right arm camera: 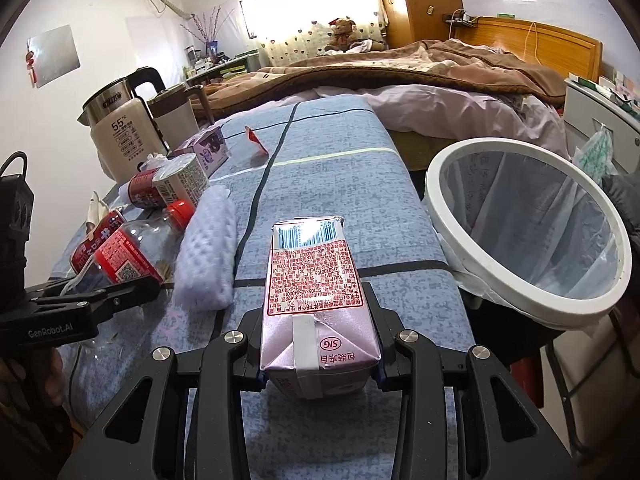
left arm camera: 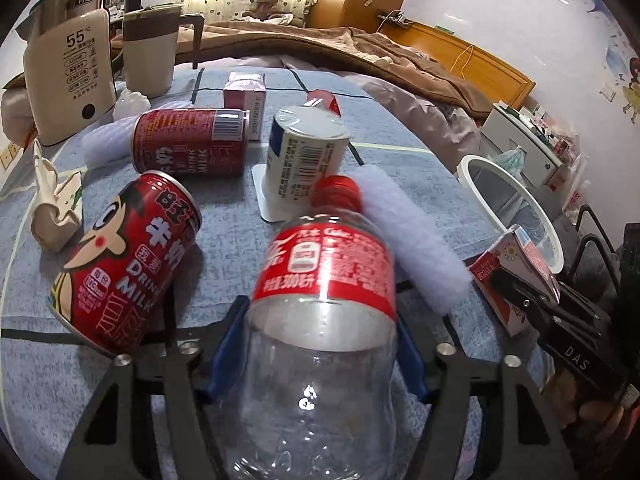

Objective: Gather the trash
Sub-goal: 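Carry the carton with the right tool while the left tool carries the bottle over the bin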

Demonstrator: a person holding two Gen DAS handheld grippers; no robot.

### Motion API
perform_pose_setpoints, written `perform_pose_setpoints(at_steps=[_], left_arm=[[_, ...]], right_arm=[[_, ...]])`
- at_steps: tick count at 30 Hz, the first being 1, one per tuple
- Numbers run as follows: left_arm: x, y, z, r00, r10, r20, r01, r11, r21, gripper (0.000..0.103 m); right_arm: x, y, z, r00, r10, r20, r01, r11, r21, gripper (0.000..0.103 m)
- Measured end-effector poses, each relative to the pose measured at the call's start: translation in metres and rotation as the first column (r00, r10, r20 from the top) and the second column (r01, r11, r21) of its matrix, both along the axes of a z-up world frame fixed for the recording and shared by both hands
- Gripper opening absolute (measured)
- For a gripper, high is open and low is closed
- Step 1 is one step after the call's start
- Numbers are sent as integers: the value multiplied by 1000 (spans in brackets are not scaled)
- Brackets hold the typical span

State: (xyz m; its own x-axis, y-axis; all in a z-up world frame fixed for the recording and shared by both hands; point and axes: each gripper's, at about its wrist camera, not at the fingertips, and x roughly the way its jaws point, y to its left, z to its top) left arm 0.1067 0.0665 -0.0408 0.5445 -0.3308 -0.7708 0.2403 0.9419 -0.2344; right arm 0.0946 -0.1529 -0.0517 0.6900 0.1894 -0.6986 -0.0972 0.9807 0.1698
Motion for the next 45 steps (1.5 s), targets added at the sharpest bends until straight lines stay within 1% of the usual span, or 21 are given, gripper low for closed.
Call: perform_pose_setpoints(at_steps=[5,10,14,20,22,25,28,31,34,40,44,45], left_arm=[[-4,-2,1,1000,29,10,-29,999,21,64],[-14,0,10,997,63,55,-64,998,25,64],[-22,0,25,993,80,90,-80,997,0,64],[-23,-17,47,987,61,148,-58,998,-24,64],[-22,-28,53,985,44,168,-40,999,-25,64],[-15,-47,58,986,3,167,5,999,-51,64],[-11,-70,61,983,-44,177,53,997,-48,64],[-7,-92,63,980,-94,174,107,992,-65,64],[0,-116,63,977,-127,170,139,989,-57,64],[12,-162,64,969,-194,151,207,975,-76,64],[23,-195,58,967,-231,109,242,965,-100,64],[23,-201,57,966,-238,105,247,965,-91,64]], right_arm=[[-2,-1,1,1000,11,6,-11,1000,5,38],[-6,-8,6,1000,10,28,-11,1000,18,38],[-9,-13,14,999,5,50,-7,999,31,38],[-12,-24,29,996,-16,83,13,999,32,38],[-14,-31,35,995,-33,94,30,999,29,38],[-15,-46,42,992,-63,105,61,998,25,38],[-15,-63,47,989,-99,109,98,995,15,38],[-17,-81,51,984,-136,114,136,991,7,38],[-16,-102,56,977,-178,121,179,984,0,38],[-7,-144,60,960,-258,112,261,965,-11,38],[1,-167,57,952,-291,96,294,956,-16,38],[3,-172,55,951,-295,92,298,954,-17,38]])
